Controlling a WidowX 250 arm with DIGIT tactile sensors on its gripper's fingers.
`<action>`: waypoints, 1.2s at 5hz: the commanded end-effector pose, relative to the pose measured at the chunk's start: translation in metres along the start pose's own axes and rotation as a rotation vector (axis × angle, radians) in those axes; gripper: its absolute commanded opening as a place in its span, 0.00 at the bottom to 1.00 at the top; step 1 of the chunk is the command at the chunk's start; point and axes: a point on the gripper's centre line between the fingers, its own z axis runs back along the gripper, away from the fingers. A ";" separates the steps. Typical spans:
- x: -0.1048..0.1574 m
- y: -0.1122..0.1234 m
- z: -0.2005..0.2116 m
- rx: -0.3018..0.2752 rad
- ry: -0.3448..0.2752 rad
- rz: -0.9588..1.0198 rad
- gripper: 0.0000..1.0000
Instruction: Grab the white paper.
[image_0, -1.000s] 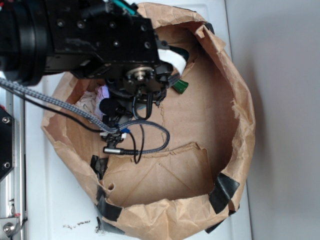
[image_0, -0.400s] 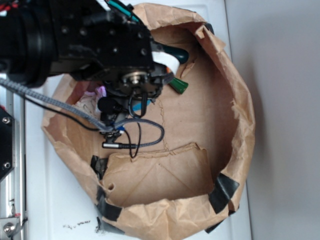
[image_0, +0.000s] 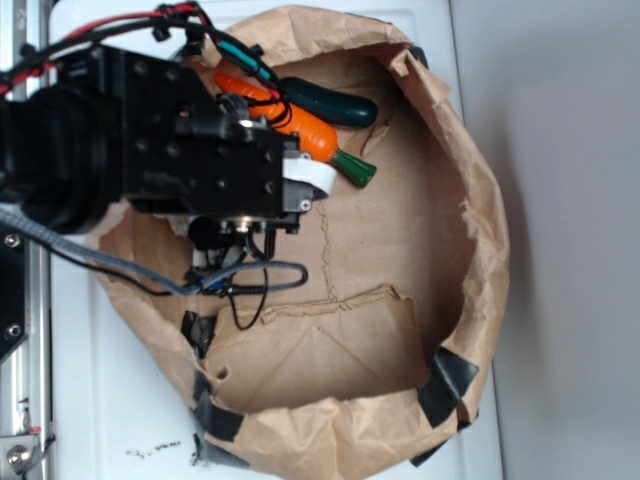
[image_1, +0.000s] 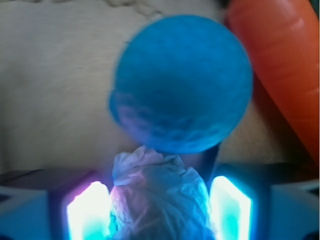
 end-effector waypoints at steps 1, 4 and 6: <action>0.012 0.003 0.017 0.010 -0.064 0.045 0.00; 0.027 0.014 0.132 -0.163 -0.269 0.179 0.00; 0.023 -0.006 0.174 -0.175 -0.355 0.143 0.00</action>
